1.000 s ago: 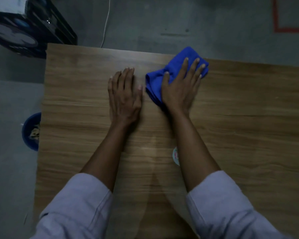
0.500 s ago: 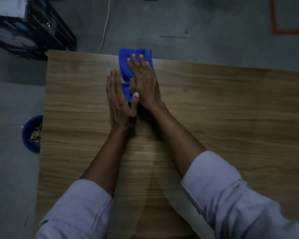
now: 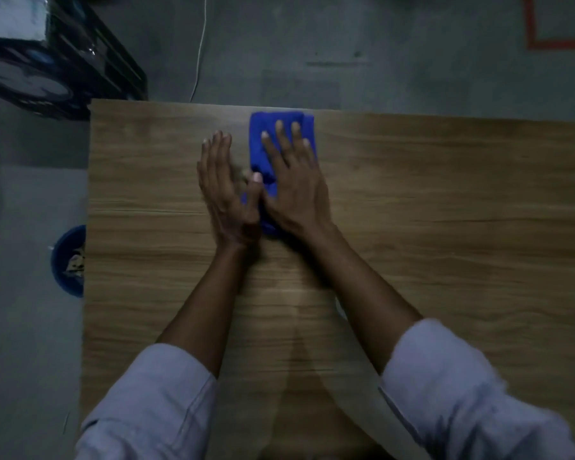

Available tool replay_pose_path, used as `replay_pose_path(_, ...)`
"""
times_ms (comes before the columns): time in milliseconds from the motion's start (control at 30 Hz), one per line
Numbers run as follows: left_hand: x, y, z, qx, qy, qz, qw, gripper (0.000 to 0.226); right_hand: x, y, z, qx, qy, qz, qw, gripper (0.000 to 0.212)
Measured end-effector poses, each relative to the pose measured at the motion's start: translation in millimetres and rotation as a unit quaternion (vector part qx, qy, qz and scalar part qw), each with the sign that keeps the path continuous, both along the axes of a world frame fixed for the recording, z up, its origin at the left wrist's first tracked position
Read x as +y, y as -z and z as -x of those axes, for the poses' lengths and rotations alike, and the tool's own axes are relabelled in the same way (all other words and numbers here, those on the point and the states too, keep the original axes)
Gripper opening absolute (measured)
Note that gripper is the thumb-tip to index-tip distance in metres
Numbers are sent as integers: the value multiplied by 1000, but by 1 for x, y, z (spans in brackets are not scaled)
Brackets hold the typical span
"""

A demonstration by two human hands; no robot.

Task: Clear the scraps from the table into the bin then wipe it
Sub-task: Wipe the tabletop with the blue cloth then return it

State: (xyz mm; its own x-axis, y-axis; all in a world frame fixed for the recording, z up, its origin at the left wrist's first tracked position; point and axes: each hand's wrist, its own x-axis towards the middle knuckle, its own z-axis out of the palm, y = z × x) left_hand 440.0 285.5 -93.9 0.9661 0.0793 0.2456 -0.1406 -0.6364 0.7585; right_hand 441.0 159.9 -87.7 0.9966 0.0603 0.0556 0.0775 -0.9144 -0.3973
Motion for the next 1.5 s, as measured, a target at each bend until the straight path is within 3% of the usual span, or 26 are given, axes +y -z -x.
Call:
replay_pose_path(67, 1, -2, 2, -12, -9, 34, 999, 67, -22, -4, 38, 3, -12, 4, 1000, 60)
replay_pose_path(133, -1, -4, 3, -5, 2, 35, 999, 66, -44, -8, 72, 3, 62, 26, 998, 53)
replay_pose_path(267, -2, -1, 2, 6, 26, 0, 1000, 66, -55, -14, 69, 47, 299, 62, 951, 84)
replay_pose_path(533, -1, 6, -1, 3, 42, -21, 999, 65, -92, -8, -14, 95, 285, 94, 949, 83)
replay_pose_path(667, -2, 5, 0, 4, 43, -27, 999, 66, -53, -9, -64, 98, 174, 97, 975, 78)
replay_pose_path(833, 2, 1, 1, 4, 34, -26, 999, 64, -17, -13, 11, 78, -73, 92, 990, 76)
replay_pose_path(900, 1, 1, 2, 4, 43, -24, 999, 62, -39, -11, 52, 95, -47, 92, 990, 82)
replay_pose_path(967, -2, 1, 4, 10, 45, -24, 999, 61, -67, -8, 66, 107, 68, 118, 985, 88)
replay_pose_path(1067, -5, 2, 4, 10, 43, -31, 999, 61, -81, -7, 29, 99, 183, 109, 972, 80)
replay_pose_path(1133, -5, 5, 4, 8, 43, -39, 998, 63, -68, -6, -10, 88, 196, 101, 971, 75)
replay_pose_path(1300, -2, 2, 8, 12, 35, -23, 999, 63, -22, -4, -33, 61, 28, 111, 992, 67)
replay_pose_path(1400, 1, -4, 17, 29, 40, -19, 999, 61, -16, -7, 31, 48, -72, 95, 992, 65)
replay_pose_path(1500, 1, -7, 44, 41, 74, -31, 996, 59, -33, -12, 114, 64, -105, 95, 988, 66)
